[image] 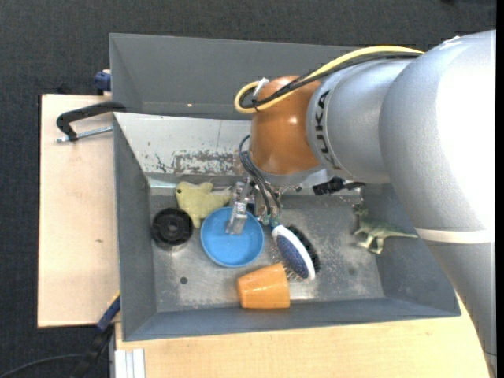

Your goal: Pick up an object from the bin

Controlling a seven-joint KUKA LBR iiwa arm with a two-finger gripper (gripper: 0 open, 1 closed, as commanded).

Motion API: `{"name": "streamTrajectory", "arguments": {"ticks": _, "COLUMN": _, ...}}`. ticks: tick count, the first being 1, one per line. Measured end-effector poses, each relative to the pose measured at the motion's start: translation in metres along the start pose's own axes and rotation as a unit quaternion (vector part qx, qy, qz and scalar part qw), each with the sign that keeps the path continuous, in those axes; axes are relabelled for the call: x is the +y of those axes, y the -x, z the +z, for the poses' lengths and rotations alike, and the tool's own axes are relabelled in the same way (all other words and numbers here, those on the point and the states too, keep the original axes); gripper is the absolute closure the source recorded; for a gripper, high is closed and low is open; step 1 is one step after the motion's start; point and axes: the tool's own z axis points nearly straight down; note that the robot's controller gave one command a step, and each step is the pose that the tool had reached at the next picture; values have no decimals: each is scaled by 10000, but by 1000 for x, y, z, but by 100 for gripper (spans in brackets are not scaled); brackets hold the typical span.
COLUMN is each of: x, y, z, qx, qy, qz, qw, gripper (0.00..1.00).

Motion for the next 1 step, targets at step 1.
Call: {"name": "streamTrajectory", "arguments": {"ticks": 1, "x": 17, "y": -31, "z": -149, "qx": -55, "qy": 21, "qz": -22, "qw": 10000, "gripper": 100}}
